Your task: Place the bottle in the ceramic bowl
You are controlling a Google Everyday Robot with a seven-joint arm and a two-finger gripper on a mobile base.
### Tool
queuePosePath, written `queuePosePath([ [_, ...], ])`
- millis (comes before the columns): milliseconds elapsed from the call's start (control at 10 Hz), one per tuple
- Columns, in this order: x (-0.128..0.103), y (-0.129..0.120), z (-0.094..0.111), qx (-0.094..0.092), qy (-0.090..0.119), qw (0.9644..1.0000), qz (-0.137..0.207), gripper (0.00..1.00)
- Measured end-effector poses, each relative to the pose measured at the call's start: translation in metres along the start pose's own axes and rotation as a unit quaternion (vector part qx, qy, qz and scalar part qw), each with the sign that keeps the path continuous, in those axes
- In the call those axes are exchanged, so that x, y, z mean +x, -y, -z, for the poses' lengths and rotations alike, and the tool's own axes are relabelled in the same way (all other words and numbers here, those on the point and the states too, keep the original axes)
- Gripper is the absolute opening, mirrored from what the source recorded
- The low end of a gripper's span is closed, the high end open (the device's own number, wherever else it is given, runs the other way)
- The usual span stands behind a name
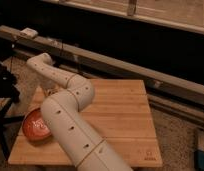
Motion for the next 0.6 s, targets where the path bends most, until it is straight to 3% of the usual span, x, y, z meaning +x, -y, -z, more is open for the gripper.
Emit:
queuePosePath([
  [300,0.008,0.0,0.034,-0.024,0.022,0.9994,0.01,0.08],
  [400,0.014,-0.003,0.052,-0.025,0.037,0.9989,0.017,0.02],
  [600,0.034,-0.011,0.092,-0.022,0.069,0.9967,0.037,0.0],
])
